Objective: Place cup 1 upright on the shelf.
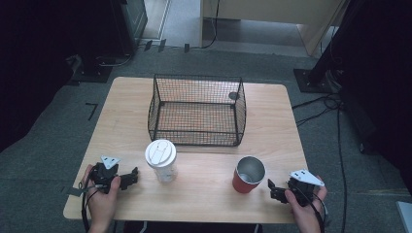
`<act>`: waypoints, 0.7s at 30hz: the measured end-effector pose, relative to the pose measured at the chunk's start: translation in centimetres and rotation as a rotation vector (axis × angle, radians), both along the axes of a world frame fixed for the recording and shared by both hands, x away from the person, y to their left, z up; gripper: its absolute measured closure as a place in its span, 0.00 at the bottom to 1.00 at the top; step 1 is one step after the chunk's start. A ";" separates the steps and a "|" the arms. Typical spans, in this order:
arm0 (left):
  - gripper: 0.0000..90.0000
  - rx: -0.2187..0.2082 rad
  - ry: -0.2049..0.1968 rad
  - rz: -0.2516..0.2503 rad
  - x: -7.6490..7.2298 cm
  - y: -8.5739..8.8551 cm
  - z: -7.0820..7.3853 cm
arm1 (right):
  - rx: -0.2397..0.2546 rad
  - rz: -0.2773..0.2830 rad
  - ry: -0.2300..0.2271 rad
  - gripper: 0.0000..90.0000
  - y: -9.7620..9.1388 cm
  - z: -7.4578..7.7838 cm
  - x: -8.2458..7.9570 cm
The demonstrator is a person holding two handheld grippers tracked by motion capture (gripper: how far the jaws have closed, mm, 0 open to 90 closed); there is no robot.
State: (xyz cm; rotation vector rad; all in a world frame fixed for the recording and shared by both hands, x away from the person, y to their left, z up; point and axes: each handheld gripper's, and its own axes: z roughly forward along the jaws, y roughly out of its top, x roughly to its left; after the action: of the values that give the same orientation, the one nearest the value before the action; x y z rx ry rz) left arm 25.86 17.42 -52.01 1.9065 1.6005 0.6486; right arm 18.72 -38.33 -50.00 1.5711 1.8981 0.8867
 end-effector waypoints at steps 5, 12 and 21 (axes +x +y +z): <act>0.00 0.001 0.001 -0.001 0.0 0.0 0.0 | 0.011 0.033 -0.011 0.00 1.1 0.3 -0.7; 0.00 -0.001 0.000 0.000 0.0 0.0 0.0 | 0.014 0.087 0.004 0.00 2.1 0.2 -1.3; 0.00 0.000 0.000 0.000 0.0 0.0 0.0 | 0.027 0.144 0.001 0.00 3.3 0.3 -1.4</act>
State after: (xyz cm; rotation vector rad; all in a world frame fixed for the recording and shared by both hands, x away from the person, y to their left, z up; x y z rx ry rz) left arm 25.86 17.42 -52.01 1.9064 1.6003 0.6481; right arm 17.34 -35.07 -49.69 1.4647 2.0291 0.9757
